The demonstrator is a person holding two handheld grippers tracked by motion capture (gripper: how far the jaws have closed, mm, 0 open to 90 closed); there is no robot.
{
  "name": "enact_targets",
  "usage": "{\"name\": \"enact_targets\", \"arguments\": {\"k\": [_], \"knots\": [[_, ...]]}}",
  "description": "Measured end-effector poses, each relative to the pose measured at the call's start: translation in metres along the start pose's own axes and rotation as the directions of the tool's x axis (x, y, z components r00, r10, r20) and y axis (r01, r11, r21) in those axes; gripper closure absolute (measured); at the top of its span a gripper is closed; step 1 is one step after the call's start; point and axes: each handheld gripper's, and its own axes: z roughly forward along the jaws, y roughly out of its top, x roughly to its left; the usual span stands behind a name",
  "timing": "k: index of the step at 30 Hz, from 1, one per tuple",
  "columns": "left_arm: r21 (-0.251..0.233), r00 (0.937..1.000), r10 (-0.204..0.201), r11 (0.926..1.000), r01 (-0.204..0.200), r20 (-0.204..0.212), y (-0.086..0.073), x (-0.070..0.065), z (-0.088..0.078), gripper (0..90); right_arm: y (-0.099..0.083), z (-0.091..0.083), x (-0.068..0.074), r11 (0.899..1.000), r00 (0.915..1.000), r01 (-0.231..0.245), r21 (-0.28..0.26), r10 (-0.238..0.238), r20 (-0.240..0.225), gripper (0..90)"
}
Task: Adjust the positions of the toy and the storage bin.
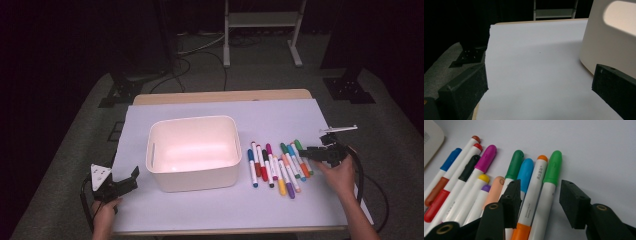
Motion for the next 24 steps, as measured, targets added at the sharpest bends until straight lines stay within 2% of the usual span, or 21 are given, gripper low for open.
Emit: {"name": "enact_targets", "arguments": {"k": [3, 6, 9, 14, 17, 20, 22, 24], "knots": [[0.001, 1.0, 0.0, 1.0, 0.0, 0.001, 0.0001, -0.0003, 0.0002, 0.0, -0.002, 0.0028, 0.0019, 1.0, 0.9998, 0.004, 0.002, -0.004, 0.019, 59.0], [0.005, 1.0, 0.002, 1.0, -0.002, 0.002, 0.0002, -0.0003, 0.0002, 0.0, -0.0019, 0.0028, 0.0045, 1.0, 0.998, 0.021, 0.002, -0.021, 0.06, 62.6], [0.003, 1.0, -0.003, 1.0, 0.003, 0.003, 0.0002, -0.0002, 0.0005, 0.0, -0.0028, 0.003, 0.0032, 1.0, 0.9975, 0.015, -0.008, -0.014, 0.07, 64.5], [0.008, 1.0, -0.006, 0.9999, 0.006, 0.003, 0.0004, 0.0001, 0.0006, 0.0, -0.005, 0.009, 0.0009, 1.0, 0.9937, 0.016, 0.025, -0.019, 0.111, 66.7], [0.006, 1.0, -0.005, 1.0, 0.005, 0.001, 0.0003, -0.0003, 0.0007, 0.0, -0.0047, 0.0088, 0.0012, 0.999, 0.9918, 0.021, 0.025, -0.024, 0.125, 70.2], [0.006, 1.0, -0.002, 1.0, 0.002, 0.001, 0.0003, -0.0003, 0.0005, 0.0, -0.0053, 0.0085, 0.0025, 0.999, 0.9854, 0.032, 0.044, -0.039, 0.166, 72.7], [0.005, 1.0, -0.001, 1.0, 0.001, 0.002, 0.0002, -0.0004, 0.0004, 0.0, -0.0067, 0.0097, 0.0027, 0.996, 0.9772, 0.049, 0.071, -0.062, 0.203, 74.7], [0.005, 1.0, 0.0, 1.0, 0.0, 0.001, 0.0002, -0.0005, 0.0003, 0.0, -0.0078, 0.009, 0.0022, 0.997, 0.9776, 0.046, 0.063, -0.058, 0.202, 74.9]]}}
